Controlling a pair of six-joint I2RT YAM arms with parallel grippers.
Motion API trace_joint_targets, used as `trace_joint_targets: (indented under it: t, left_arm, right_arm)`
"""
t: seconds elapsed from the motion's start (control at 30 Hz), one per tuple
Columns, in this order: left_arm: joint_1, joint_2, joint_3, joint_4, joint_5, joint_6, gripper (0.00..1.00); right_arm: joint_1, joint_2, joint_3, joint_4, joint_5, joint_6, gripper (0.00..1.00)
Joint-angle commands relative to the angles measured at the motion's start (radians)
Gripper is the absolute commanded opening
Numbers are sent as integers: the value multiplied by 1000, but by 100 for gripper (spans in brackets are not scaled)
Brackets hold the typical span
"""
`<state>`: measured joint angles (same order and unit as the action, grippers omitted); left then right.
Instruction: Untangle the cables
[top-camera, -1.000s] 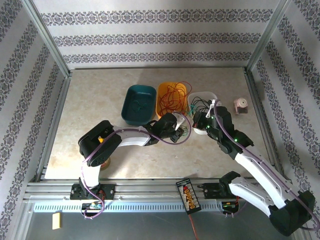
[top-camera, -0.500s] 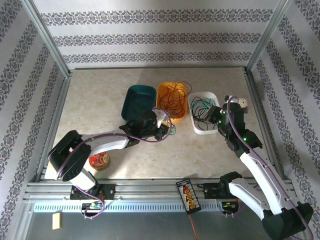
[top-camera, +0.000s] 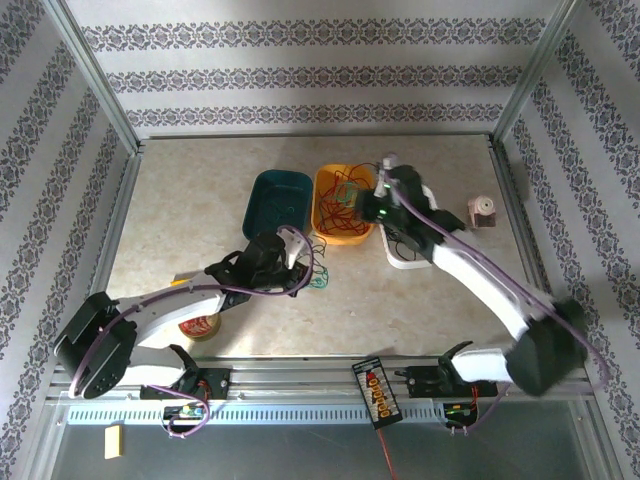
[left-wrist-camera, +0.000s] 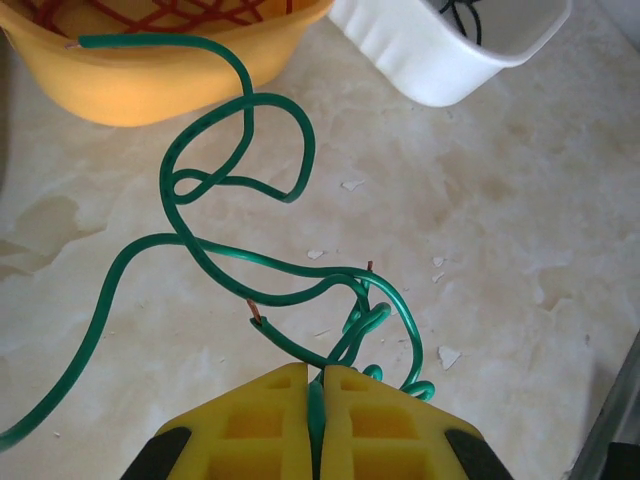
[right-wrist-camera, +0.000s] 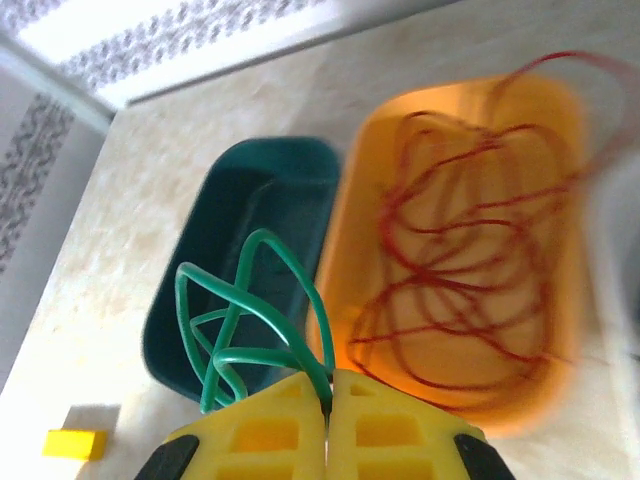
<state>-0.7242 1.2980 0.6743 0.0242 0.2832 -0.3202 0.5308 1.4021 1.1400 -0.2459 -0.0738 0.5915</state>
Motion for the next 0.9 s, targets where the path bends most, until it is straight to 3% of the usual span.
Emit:
trace_joint_targets:
  t: [0.0,0.17,0.3,0.4,0.5,0.63,0.87]
  left_arm:
    - [0,-51,-31,-24,-24,-32,0]
    - [0,-102,-57,-27,-63,-48,0]
    - [2,-115,-62,-29,-73,-51,0]
    - [2,-121,-64,-24,-72,-51,0]
    - [1,-126,-70,-6,-62,-48,0]
    - [2,-119,-71,14,-47,-37,0]
    - [2,-78,-55,42,-17,-25,0]
  right_arm:
    - [39,182,141,58,-77,-26,0]
    - [54,462,381,69,-185,-20,4]
    - [49,553,498,39,-221,-20,45]
    - [43,480,433,36,-204,-53,53]
    - [40,355,297,26,-243,-104,54]
    - [31,185,76,-3,-383,-146,54]
    - [49,21,-167,21,-410,-115,60]
